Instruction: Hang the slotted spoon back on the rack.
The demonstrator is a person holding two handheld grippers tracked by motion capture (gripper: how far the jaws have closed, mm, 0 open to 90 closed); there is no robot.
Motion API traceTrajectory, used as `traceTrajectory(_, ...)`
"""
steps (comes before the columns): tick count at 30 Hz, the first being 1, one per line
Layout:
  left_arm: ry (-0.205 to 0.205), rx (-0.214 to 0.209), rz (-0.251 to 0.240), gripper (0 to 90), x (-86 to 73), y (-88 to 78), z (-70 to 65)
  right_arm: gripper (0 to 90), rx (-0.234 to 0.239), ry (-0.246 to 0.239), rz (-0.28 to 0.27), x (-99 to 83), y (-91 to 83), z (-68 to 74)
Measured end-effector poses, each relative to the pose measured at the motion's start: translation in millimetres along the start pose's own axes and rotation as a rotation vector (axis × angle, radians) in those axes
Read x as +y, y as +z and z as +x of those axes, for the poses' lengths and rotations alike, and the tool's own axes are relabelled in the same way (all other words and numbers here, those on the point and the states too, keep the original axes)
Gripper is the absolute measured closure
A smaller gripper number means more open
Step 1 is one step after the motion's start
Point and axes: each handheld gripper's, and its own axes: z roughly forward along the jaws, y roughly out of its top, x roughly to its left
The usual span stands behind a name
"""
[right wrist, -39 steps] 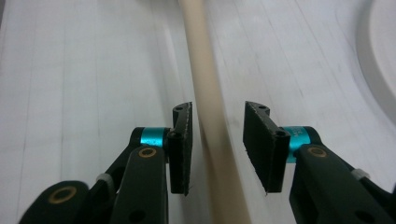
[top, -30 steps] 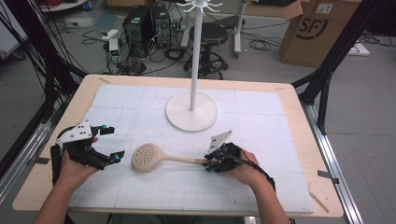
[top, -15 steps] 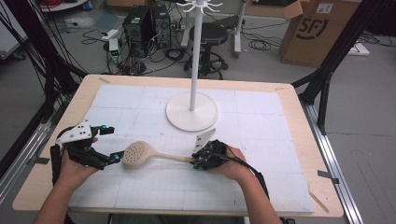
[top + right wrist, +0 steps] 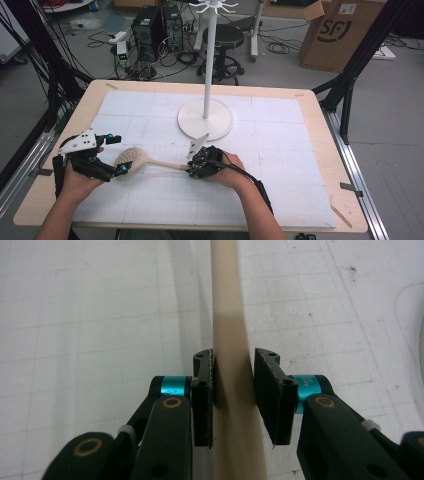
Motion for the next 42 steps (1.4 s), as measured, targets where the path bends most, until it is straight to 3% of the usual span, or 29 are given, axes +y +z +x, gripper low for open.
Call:
traceTrajectory(3,-0.003,0.001,-0.003,1.8,0.0,-0.7,0.0,66.8,-0.005,0.015,-0.003,-1.5,-4.4,0.5)
traceTrajectory(9,-0.003,0.000,0.001,1.8,-0.4,-0.3,-0.3,59.1,-0.028,0.077,-0.068,-15.2,-32.2,-0.4)
traceTrajectory(23,-0.005,0.003,0.008,1.8,-1.4,0.5,0.3,47.4,-0.156,0.210,-0.171,-76.9,-103.2,7.8)
traceTrajectory(29,-0.009,0.004,0.010,1.8,-2.1,0.9,0.0,43.1,-0.216,0.262,-0.260,-107.6,-126.3,13.6)
traceTrajectory(33,-0.016,0.002,0.015,1.8,-4.0,3.8,0.6,39.1,-0.247,0.311,-0.322,-125.8,-136.7,15.2)
traceTrajectory(36,-0.015,-0.004,0.017,1.8,-4.2,6.4,0.1,35.7,-0.267,0.344,-0.335,-135.0,-141.7,15.3)
traceTrajectory(42,-0.014,-0.013,0.020,1.8,-4.6,8.1,-1.4,31.3,-0.290,0.364,-0.381,-144.7,-151.1,14.9)
